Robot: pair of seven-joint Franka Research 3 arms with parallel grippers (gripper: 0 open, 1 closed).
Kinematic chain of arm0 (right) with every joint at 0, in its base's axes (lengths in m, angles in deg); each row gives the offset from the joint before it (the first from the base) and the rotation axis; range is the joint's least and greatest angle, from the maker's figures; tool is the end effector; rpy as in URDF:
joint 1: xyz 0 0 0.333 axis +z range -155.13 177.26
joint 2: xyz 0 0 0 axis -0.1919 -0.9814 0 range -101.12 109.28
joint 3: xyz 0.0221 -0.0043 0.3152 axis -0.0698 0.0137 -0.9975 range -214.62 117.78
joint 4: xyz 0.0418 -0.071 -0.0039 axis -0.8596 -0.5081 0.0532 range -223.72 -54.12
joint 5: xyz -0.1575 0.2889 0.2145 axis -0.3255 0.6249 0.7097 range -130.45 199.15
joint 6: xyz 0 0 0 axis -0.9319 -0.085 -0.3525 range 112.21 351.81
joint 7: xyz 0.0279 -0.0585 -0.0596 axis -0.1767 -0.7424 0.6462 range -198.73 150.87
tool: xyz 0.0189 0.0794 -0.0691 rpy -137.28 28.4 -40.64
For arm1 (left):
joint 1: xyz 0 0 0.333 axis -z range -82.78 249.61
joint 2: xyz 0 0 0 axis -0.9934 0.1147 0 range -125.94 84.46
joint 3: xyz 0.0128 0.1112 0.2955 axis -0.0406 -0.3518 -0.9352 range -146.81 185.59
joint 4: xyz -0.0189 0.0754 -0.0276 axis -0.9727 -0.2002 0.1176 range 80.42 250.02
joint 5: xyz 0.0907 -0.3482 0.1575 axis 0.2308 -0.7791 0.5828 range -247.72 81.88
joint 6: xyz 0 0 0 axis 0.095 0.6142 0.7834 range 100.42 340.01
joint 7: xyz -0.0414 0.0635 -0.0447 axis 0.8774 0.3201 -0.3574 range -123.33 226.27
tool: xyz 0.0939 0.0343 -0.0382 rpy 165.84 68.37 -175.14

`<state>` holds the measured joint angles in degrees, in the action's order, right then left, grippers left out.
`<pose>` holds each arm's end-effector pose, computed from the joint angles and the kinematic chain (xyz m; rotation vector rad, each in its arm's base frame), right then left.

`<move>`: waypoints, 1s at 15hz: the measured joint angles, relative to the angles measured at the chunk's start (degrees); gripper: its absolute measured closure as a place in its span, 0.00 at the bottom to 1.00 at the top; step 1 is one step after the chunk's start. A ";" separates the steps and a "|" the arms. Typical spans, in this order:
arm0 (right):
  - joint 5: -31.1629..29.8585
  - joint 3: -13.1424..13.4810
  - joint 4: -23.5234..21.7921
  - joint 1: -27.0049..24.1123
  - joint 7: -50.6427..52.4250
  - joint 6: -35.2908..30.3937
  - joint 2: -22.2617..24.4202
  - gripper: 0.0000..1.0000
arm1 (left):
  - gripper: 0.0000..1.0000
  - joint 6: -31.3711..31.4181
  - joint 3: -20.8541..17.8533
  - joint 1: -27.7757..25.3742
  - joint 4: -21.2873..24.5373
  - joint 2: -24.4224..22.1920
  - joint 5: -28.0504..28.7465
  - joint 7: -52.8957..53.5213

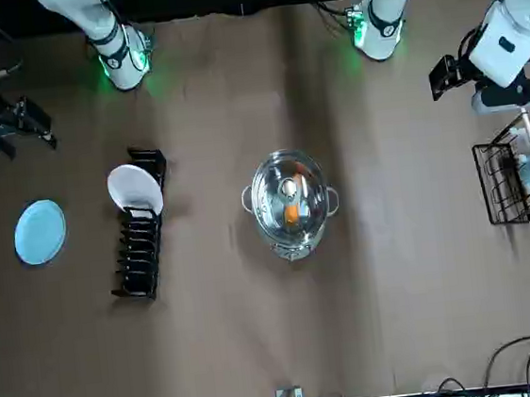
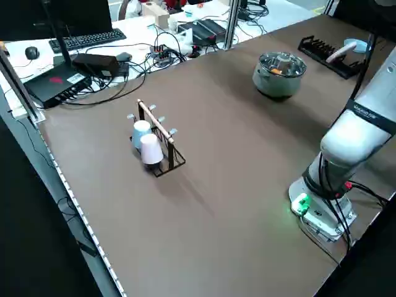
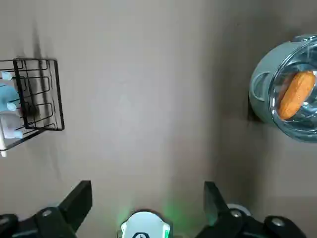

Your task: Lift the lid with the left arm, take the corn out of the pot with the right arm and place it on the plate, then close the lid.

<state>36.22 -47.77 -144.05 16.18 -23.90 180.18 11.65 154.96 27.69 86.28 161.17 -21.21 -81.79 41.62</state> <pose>0.5164 0.0433 0.6457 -3.1005 -0.1209 -0.1094 0.5232 -0.1012 0.6350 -3.0923 0.0319 0.1864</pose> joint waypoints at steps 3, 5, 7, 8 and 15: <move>0.03 -0.11 -0.05 0.04 0.11 0.81 -0.12 0.00 | 0.00 0.03 0.00 0.05 0.00 0.00 0.00 0.07; 0.04 -0.18 -0.05 0.07 0.11 0.84 -0.19 0.00 | 0.00 0.10 0.06 0.36 0.00 0.04 0.01 -0.05; 0.08 -0.23 -0.07 0.16 0.11 0.83 -0.32 0.00 | 0.00 0.15 0.27 0.87 0.03 0.44 -0.19 -0.34; 0.12 -0.28 -0.08 0.24 0.11 0.82 -0.40 0.00 | 0.00 0.17 0.53 1.24 0.11 1.06 -1.41 -0.78; 0.24 -0.24 -0.78 0.25 0.10 0.57 -1.11 0.00 | 0.00 14.69 2.22 18.84 0.76 14.98 -6.82 -20.20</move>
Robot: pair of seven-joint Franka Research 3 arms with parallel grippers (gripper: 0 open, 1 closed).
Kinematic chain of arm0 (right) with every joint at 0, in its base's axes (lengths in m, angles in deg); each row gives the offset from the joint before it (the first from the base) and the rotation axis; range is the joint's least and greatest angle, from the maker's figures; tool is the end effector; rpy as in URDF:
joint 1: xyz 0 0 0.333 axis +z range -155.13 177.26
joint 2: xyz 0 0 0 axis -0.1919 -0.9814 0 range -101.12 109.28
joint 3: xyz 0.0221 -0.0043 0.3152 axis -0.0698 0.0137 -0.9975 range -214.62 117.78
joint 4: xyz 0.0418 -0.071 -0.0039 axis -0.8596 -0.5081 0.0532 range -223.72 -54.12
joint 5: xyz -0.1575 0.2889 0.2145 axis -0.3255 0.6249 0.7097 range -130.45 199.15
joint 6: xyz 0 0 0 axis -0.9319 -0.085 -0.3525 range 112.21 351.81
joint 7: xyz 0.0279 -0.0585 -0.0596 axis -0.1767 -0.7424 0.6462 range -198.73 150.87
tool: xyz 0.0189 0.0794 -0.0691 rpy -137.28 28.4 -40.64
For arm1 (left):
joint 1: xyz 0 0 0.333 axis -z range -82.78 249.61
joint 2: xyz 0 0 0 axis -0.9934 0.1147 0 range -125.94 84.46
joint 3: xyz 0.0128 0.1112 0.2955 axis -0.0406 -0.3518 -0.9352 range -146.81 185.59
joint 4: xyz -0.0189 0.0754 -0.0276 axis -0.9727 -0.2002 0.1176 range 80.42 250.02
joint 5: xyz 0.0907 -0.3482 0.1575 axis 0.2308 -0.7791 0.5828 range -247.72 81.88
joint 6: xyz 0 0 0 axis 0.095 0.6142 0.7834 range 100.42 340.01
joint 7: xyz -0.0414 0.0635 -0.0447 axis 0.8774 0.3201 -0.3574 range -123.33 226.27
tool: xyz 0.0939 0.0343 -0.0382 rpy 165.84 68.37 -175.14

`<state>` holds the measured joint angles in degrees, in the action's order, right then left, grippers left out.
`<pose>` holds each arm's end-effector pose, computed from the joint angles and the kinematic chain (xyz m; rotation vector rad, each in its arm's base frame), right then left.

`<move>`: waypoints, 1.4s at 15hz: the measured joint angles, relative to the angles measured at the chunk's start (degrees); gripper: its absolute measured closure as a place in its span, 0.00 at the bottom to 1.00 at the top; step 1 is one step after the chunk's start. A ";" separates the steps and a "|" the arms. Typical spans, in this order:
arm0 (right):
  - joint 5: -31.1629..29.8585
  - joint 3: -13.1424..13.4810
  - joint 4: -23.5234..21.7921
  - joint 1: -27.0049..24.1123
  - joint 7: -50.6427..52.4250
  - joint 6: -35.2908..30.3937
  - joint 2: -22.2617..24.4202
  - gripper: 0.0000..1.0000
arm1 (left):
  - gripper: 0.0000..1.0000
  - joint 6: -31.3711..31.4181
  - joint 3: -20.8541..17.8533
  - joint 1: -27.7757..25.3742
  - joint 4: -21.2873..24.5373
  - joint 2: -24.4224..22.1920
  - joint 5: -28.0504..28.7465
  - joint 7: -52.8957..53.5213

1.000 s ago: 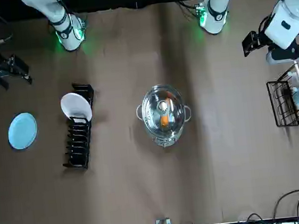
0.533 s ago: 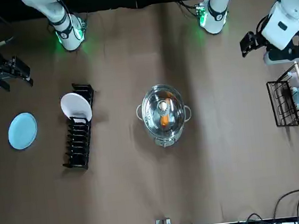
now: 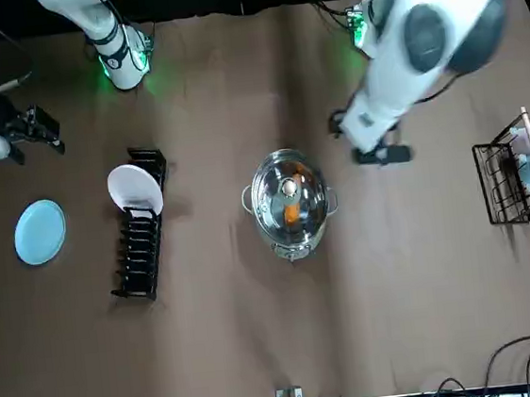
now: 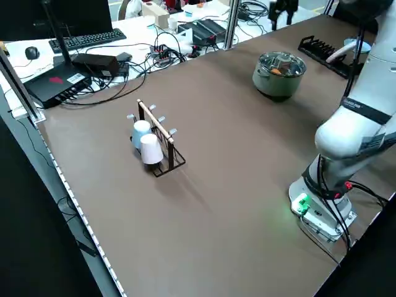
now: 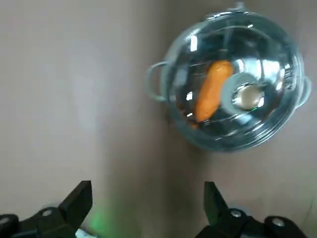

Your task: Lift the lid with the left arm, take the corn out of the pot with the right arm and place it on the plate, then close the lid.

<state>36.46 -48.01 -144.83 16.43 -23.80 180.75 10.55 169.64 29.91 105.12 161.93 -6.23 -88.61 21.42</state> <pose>0.5226 0.0489 0.6301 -3.0982 -0.1354 -0.0735 0.5276 -0.3311 0.4988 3.0760 -0.0320 -0.3008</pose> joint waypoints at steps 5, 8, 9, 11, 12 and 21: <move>0.19 -0.20 -0.05 0.23 0.00 0.12 -1.56 0.00 | 0.00 17.89 -0.29 8.17 0.16 9.49 0.01 -6.04; 0.26 -0.36 -0.05 0.39 0.00 0.26 -2.25 0.00 | 0.00 23.47 -0.45 8.81 0.12 13.72 0.91 -6.04; 0.28 -0.38 -0.07 0.40 0.00 0.25 -2.51 0.00 | 0.00 24.00 -0.52 8.80 0.10 14.55 1.63 -6.04; 0.30 -0.39 -0.13 0.40 0.01 0.14 -3.40 0.00 | 0.00 24.34 -0.53 8.88 0.05 15.25 2.19 -6.04; 0.30 -0.39 -0.13 0.40 0.01 0.10 -3.89 0.00 | 0.01 24.67 -0.53 8.97 0.03 15.31 2.23 -6.08; 0.61 -0.73 -0.19 4.37 -0.06 -0.70 -4.97 0.00 | 0.18 25.87 -0.73 11.10 0.02 16.45 7.93 -9.73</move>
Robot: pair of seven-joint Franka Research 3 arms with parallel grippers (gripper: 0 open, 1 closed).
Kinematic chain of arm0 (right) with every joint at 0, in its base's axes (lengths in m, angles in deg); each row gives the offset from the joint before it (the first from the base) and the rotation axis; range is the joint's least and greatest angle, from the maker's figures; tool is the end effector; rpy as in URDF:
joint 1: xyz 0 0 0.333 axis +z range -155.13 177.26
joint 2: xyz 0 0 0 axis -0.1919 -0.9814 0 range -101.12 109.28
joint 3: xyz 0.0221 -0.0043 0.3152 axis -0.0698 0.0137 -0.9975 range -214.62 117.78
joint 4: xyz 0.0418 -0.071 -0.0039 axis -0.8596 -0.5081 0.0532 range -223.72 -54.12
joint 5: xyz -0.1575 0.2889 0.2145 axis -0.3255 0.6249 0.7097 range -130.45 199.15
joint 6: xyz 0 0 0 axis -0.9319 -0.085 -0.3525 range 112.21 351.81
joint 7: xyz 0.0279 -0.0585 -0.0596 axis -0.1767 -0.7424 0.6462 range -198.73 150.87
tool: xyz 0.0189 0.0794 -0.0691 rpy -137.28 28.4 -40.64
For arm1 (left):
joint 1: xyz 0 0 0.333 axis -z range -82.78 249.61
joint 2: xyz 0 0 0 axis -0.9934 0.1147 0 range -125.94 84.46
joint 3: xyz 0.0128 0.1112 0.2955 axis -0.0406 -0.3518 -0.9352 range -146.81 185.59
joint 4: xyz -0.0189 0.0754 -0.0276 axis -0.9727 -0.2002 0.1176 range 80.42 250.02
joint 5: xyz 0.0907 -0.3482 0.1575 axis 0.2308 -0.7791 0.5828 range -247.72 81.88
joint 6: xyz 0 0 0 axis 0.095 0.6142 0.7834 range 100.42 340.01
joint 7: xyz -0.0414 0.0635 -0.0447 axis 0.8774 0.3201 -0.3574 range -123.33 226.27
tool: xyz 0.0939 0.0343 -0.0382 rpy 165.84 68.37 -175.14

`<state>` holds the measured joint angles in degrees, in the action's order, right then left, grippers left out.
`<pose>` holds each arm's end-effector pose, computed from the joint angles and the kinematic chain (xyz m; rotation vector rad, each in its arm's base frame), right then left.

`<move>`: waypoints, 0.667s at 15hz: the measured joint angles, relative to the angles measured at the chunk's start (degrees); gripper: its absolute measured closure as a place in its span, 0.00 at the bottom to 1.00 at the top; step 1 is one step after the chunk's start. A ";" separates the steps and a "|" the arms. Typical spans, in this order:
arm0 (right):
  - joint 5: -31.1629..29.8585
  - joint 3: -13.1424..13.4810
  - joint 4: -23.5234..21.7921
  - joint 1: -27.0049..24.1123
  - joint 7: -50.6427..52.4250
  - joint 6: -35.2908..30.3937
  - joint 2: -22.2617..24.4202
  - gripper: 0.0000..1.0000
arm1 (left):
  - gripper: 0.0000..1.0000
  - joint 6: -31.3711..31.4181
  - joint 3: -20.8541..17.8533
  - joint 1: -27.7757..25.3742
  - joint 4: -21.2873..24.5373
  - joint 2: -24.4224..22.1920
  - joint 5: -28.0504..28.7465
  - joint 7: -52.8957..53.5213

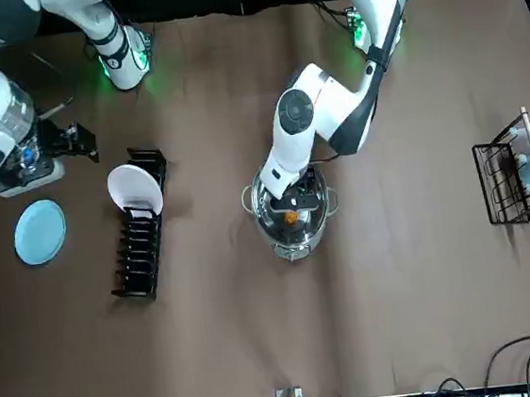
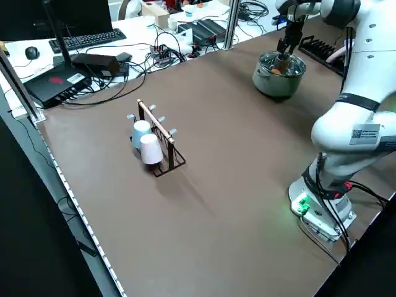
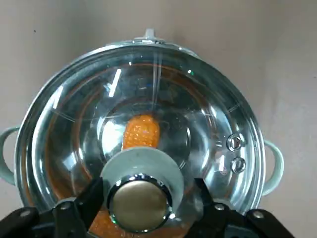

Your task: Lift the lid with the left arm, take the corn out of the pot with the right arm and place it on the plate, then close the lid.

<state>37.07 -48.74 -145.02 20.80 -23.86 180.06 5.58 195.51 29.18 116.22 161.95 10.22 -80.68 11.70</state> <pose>0.5378 0.1004 0.5810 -3.0865 -0.2677 0.0883 0.5275 -0.4583 0.3452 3.0828 -0.0671 -0.0224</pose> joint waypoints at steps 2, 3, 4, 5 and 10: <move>0.19 -0.19 0.17 2.20 -2.11 -0.88 0.13 0.00 | 0.38 -0.14 -0.15 0.30 -0.02 0.01 0.47 -0.76; 0.24 -0.25 0.17 2.45 -2.27 -1.35 0.13 0.00 | 0.38 -0.14 -0.16 0.31 -0.02 0.02 0.48 -0.88; 0.27 -0.24 0.16 2.49 -2.28 -1.53 0.13 0.00 | 0.40 -0.21 -0.19 0.30 -0.02 0.01 0.54 -0.92; 0.33 -0.23 0.17 2.49 -2.28 -1.46 0.13 0.00 | 0.40 -0.23 -0.19 0.31 -0.02 0.01 0.54 -0.92; 4.53 -0.27 0.38 3.71 -2.81 -2.30 0.13 0.00 | 0.48 -0.84 -0.33 0.35 -0.03 -0.11 0.88 -1.01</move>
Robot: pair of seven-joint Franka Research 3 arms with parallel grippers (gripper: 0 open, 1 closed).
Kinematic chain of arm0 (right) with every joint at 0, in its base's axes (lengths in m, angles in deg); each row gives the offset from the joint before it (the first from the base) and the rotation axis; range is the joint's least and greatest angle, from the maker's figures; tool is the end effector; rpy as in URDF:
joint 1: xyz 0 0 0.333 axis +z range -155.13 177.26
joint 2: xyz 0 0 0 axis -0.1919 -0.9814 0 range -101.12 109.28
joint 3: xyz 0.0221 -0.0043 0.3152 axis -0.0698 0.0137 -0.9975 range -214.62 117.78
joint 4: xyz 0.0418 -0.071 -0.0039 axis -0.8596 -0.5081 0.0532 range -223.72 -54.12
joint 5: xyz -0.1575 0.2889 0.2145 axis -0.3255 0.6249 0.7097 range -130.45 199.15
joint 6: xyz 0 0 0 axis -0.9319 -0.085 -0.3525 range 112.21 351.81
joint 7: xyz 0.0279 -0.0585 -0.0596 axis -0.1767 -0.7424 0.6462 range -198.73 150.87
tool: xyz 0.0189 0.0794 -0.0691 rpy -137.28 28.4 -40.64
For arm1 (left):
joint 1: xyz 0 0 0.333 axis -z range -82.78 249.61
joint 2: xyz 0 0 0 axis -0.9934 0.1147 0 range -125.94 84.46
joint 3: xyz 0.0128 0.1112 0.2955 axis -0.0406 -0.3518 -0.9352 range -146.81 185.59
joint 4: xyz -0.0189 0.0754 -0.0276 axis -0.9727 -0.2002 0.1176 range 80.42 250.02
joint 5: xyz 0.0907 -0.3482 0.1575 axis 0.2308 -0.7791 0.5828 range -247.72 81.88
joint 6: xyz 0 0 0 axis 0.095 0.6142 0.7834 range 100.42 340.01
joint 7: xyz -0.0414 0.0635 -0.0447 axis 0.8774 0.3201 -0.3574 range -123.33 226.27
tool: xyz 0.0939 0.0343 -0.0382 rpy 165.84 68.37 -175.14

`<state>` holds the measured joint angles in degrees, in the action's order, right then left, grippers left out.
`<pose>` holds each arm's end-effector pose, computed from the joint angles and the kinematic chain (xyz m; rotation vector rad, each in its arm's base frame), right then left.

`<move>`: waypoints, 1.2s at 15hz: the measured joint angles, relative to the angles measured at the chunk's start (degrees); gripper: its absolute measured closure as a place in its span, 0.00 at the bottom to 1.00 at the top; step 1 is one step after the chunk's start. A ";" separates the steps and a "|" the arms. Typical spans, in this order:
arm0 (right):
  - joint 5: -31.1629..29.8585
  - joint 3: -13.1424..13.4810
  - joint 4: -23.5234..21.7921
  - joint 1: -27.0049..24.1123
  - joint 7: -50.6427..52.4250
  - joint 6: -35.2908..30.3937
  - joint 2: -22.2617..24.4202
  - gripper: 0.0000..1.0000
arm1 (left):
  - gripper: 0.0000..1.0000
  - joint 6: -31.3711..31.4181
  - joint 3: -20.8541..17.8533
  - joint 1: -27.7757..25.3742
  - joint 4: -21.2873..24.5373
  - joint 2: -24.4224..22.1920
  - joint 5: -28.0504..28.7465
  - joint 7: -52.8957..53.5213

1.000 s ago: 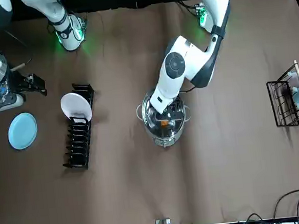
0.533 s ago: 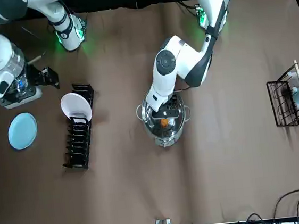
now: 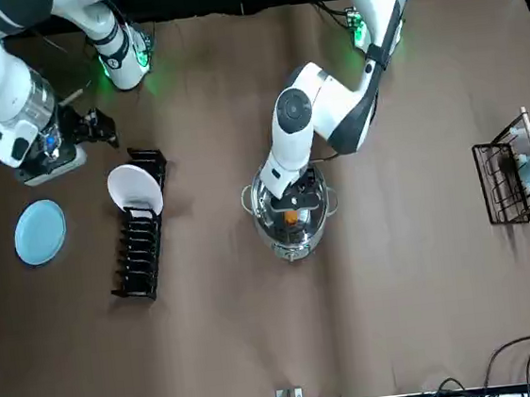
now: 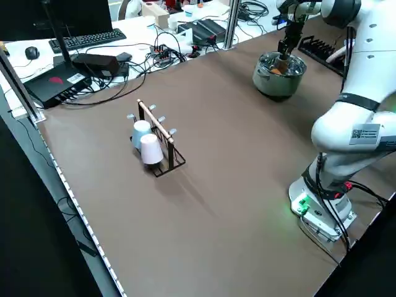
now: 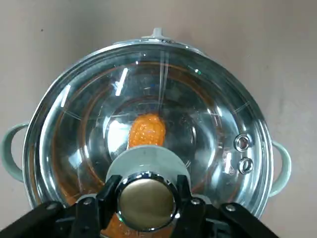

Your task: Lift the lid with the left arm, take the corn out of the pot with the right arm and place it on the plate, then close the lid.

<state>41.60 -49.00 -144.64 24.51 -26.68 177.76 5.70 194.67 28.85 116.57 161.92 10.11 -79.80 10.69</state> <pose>0.5231 0.1446 0.5828 -3.0117 -0.2867 0.1544 0.5264 -0.4574 0.3452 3.1040 -0.0542 -0.0208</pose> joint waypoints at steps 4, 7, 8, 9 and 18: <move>0.99 -0.10 -0.01 3.97 -7.68 -0.12 -0.74 0.00 | 0.49 -0.02 -0.01 0.00 -0.01 0.00 0.00 -0.03; 1.63 -0.12 0.14 5.08 -10.48 0.36 -2.49 0.00 | 0.49 -0.46 0.00 0.01 -0.22 0.03 0.00 -0.05; 2.33 -0.07 0.20 5.07 -10.62 0.48 -3.13 0.00 | 0.49 -1.20 0.01 0.03 -0.57 -0.01 0.00 -0.15; 3.23 0.05 0.27 5.07 -10.64 0.54 -3.74 0.00 | 0.49 -2.73 0.02 0.00 -1.04 -0.36 0.00 -0.47; 4.88 -0.04 8.28 10.72 -31.18 4.85 -12.14 0.03 | 0.49 -15.05 -0.29 -16.77 -1.12 -12.48 0.24 7.63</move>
<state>46.48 -49.05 -136.36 35.22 -57.86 182.62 -6.44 179.62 28.56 99.80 160.81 -2.37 -79.55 18.32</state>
